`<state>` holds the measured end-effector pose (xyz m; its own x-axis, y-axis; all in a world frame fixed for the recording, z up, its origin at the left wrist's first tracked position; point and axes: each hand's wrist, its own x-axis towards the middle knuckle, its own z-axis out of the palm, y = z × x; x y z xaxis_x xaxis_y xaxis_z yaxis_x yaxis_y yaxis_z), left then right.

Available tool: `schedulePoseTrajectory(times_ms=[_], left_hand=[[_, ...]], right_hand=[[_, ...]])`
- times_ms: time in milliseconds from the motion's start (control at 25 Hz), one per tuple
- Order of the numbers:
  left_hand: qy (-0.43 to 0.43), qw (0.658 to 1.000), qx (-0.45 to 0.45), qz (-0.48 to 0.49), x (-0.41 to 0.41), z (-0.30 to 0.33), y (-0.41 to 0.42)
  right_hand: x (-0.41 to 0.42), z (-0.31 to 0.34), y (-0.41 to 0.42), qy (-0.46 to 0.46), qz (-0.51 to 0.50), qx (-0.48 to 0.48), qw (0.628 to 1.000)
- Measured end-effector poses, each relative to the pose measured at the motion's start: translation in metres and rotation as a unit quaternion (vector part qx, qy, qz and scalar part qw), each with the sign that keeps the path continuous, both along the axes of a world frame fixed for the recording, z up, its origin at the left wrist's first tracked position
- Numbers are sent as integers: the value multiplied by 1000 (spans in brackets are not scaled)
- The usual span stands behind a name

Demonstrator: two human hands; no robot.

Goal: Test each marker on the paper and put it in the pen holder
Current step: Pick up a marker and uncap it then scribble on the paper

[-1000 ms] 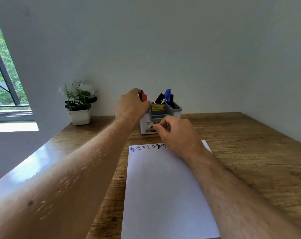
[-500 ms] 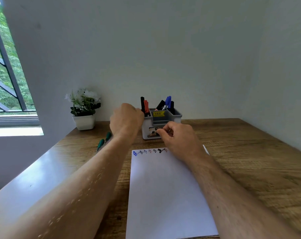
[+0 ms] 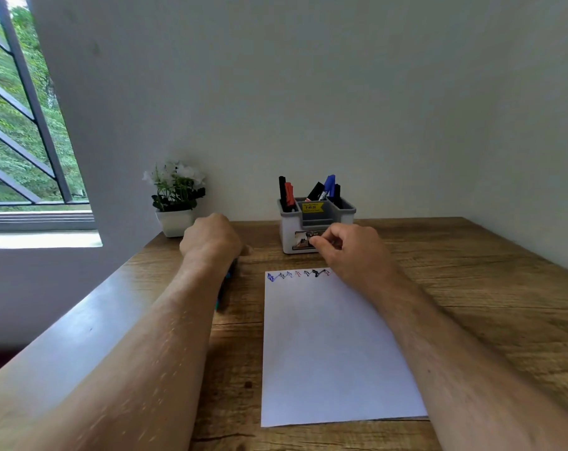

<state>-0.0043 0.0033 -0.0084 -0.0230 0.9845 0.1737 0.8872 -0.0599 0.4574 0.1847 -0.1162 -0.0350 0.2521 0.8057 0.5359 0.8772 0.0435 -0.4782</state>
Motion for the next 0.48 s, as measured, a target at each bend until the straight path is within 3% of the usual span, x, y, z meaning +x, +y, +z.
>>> schedulePoseTrajectory(times_ms=[480], left_hand=[[58, 998, 36, -10, 5, -5, -3]], right_hand=[[2, -1, 8, -8, 4, 2, 1000]])
